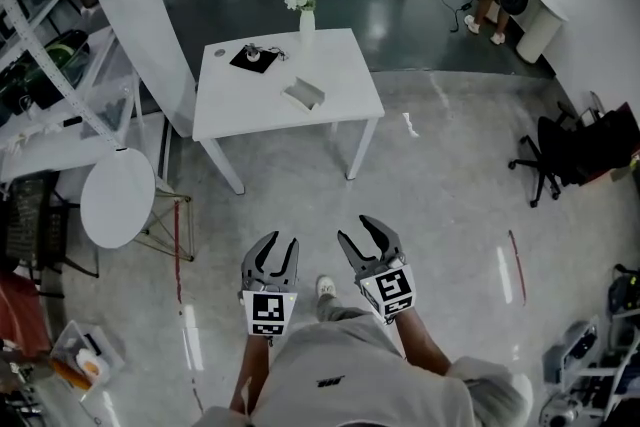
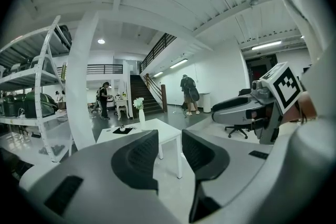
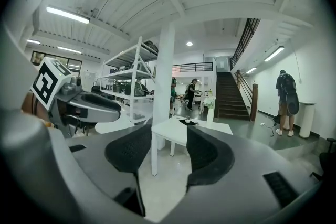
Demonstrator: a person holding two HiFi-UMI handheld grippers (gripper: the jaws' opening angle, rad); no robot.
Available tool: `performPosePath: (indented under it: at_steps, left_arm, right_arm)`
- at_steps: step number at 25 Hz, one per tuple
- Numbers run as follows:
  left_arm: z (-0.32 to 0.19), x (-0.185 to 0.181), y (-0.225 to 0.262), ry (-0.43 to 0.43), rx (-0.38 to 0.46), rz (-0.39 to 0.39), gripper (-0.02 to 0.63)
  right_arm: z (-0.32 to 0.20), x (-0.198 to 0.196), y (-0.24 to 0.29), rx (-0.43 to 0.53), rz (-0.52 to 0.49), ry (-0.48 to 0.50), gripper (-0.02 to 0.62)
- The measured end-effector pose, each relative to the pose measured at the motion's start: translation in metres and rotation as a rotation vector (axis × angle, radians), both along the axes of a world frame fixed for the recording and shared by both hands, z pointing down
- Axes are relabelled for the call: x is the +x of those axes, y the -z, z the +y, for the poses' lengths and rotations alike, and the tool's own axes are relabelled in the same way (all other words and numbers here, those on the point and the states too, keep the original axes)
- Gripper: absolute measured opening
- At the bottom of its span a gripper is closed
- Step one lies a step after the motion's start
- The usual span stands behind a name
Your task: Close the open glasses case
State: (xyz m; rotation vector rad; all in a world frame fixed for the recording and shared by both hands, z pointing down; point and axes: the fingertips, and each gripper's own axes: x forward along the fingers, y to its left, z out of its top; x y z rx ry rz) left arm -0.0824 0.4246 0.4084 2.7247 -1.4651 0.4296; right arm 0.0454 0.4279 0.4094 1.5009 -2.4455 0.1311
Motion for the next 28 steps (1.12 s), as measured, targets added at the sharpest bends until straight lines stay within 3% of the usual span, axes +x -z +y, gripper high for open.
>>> performPosePath:
  at_steps: [16,28]
  left_arm:
    - [-0.09,0.032,0.005,0.078,0.021,0.023,0.153]
    - [-0.135,0.051,0.005,0.087,0.032,0.014,0.152]
  right_arm:
    - [-0.098,0.036,-0.002,0.004,-0.023,0.073,0.212]
    - [-0.145,0.053,-0.007,0.002,-0.04,0.085,0.21]
